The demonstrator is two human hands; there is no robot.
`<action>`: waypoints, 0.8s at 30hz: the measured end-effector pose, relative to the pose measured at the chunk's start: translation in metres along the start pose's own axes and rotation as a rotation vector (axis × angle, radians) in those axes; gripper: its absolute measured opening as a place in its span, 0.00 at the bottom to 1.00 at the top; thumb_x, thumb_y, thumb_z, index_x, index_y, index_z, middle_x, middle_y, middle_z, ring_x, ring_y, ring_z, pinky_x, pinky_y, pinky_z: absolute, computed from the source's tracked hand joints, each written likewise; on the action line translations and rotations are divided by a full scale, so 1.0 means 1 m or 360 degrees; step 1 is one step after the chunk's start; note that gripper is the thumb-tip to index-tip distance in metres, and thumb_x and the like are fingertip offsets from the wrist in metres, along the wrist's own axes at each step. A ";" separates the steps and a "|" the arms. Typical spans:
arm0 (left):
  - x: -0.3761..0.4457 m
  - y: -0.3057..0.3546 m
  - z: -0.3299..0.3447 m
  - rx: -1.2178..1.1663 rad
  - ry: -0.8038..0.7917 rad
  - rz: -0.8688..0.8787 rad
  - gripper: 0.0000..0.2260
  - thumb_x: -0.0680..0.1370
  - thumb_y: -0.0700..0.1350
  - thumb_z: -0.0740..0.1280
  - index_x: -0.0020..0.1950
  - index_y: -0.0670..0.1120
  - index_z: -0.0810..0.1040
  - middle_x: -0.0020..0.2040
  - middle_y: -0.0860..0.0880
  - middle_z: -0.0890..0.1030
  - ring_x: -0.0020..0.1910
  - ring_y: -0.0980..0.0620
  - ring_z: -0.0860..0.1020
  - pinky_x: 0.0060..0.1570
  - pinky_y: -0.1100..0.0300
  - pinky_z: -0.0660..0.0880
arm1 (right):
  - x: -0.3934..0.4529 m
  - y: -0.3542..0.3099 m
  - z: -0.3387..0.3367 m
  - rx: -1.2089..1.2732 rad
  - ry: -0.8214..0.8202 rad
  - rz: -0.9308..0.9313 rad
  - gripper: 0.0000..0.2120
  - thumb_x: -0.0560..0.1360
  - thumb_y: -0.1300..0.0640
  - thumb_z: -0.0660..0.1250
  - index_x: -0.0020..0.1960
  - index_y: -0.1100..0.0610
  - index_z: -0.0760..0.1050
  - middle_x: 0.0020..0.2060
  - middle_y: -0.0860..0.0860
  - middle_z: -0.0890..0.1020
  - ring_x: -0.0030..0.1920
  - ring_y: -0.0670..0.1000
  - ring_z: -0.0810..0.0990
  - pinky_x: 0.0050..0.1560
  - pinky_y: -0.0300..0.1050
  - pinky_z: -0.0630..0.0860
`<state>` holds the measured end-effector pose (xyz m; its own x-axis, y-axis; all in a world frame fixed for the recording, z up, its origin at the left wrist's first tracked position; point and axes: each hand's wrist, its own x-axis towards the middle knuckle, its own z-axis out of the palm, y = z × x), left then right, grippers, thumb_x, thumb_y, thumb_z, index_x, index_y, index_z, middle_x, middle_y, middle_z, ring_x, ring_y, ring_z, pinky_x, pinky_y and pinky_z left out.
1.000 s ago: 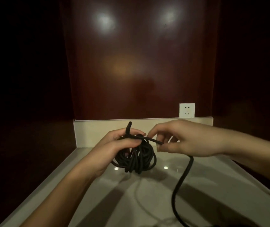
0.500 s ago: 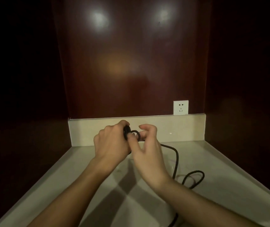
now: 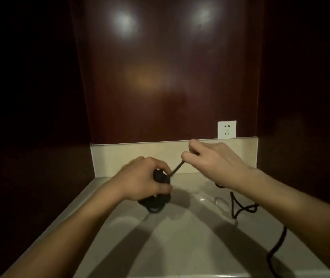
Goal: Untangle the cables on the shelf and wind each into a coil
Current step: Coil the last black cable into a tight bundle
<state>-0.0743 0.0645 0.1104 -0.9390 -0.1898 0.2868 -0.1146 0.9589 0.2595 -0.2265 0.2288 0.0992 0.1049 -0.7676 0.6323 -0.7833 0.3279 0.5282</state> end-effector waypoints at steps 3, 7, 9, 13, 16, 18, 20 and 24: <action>-0.012 0.010 -0.005 -0.1072 -0.0369 0.0216 0.10 0.75 0.43 0.75 0.55 0.48 0.81 0.43 0.52 0.85 0.42 0.57 0.83 0.44 0.65 0.76 | 0.005 0.013 -0.006 -0.0034 0.0196 -0.0115 0.18 0.67 0.66 0.75 0.51 0.57 0.71 0.40 0.55 0.71 0.33 0.52 0.67 0.19 0.43 0.64; -0.013 0.018 0.006 -0.1962 -0.0175 0.0293 0.17 0.67 0.46 0.76 0.53 0.44 0.78 0.43 0.45 0.82 0.40 0.50 0.81 0.42 0.60 0.79 | 0.006 -0.002 0.008 0.0229 0.0386 0.0176 0.13 0.76 0.58 0.66 0.58 0.54 0.67 0.45 0.54 0.74 0.34 0.58 0.78 0.23 0.51 0.73; -0.009 0.021 0.012 -0.2302 -0.0028 0.0268 0.20 0.66 0.47 0.75 0.55 0.41 0.78 0.44 0.44 0.81 0.41 0.50 0.81 0.43 0.59 0.79 | 0.000 -0.020 0.017 0.0742 0.0378 0.0455 0.15 0.77 0.59 0.67 0.60 0.51 0.66 0.50 0.52 0.76 0.40 0.61 0.81 0.35 0.57 0.79; -0.004 0.031 0.016 -0.2731 0.0197 0.0100 0.26 0.72 0.49 0.74 0.64 0.34 0.77 0.55 0.38 0.81 0.53 0.45 0.81 0.53 0.57 0.80 | -0.003 -0.058 0.027 0.1225 0.0647 0.0813 0.15 0.74 0.65 0.64 0.60 0.60 0.75 0.50 0.53 0.81 0.48 0.49 0.81 0.51 0.43 0.78; 0.000 0.036 0.021 -0.2877 0.0318 0.0076 0.23 0.74 0.53 0.67 0.61 0.39 0.80 0.55 0.39 0.84 0.53 0.47 0.83 0.51 0.58 0.80 | 0.003 -0.086 0.020 0.1806 0.0622 0.1322 0.11 0.78 0.64 0.62 0.56 0.53 0.76 0.34 0.44 0.76 0.31 0.42 0.76 0.36 0.41 0.75; 0.004 0.037 0.025 -0.2860 0.0543 0.0074 0.25 0.76 0.53 0.66 0.66 0.38 0.76 0.59 0.37 0.82 0.56 0.46 0.82 0.49 0.60 0.81 | 0.005 -0.098 0.012 0.2669 0.0519 0.1637 0.14 0.80 0.67 0.60 0.60 0.52 0.75 0.29 0.48 0.70 0.24 0.45 0.68 0.25 0.43 0.69; 0.009 0.034 0.026 -0.2793 0.0868 0.0015 0.25 0.76 0.51 0.67 0.68 0.39 0.74 0.59 0.38 0.82 0.53 0.47 0.82 0.43 0.62 0.80 | 0.004 -0.099 0.003 0.3410 0.0600 0.1955 0.10 0.81 0.67 0.60 0.59 0.58 0.75 0.28 0.49 0.68 0.23 0.43 0.62 0.21 0.35 0.63; 0.017 0.025 0.033 -0.2497 0.1274 -0.0036 0.22 0.74 0.57 0.72 0.64 0.47 0.79 0.61 0.41 0.82 0.59 0.45 0.82 0.56 0.51 0.80 | 0.000 -0.094 -0.006 0.3826 0.0522 0.2083 0.07 0.82 0.63 0.59 0.56 0.63 0.75 0.28 0.50 0.68 0.21 0.42 0.59 0.18 0.32 0.56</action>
<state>-0.1040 0.0924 0.0913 -0.5113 -0.7081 0.4870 0.7197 -0.0430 0.6930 -0.1490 0.2015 0.0529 -0.7012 -0.7040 0.1131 0.4398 -0.5518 -0.7086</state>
